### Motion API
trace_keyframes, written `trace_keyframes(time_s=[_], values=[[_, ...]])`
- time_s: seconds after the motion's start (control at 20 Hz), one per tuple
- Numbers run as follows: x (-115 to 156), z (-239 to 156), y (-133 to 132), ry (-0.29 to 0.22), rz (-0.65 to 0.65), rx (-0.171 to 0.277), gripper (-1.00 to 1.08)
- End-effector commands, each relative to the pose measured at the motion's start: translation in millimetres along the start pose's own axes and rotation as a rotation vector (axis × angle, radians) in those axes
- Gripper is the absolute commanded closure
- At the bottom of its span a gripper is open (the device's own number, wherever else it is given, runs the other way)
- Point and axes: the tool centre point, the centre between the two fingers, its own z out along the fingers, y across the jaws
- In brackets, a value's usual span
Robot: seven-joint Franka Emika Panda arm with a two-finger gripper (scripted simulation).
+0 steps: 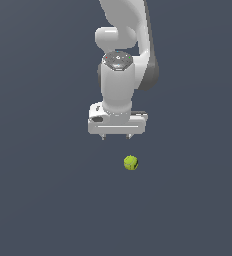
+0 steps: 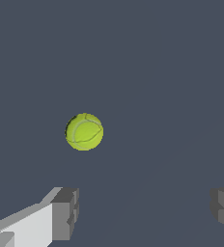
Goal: Pick up the object and move it to a goal position.
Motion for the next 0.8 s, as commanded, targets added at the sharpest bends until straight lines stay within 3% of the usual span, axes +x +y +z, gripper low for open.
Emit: trace_keyframes(time_s=[0.0, 0.35, 0.75], values=[[0.1, -0.3, 0.3, 0.001, 0.001, 0.0, -0.92], [2.3, 4.0, -2.7, -0.002, -0.024, -0.001, -0.92], [13.9, 28.8, -20.1, -0.019, -0.162, 0.0, -0.92]])
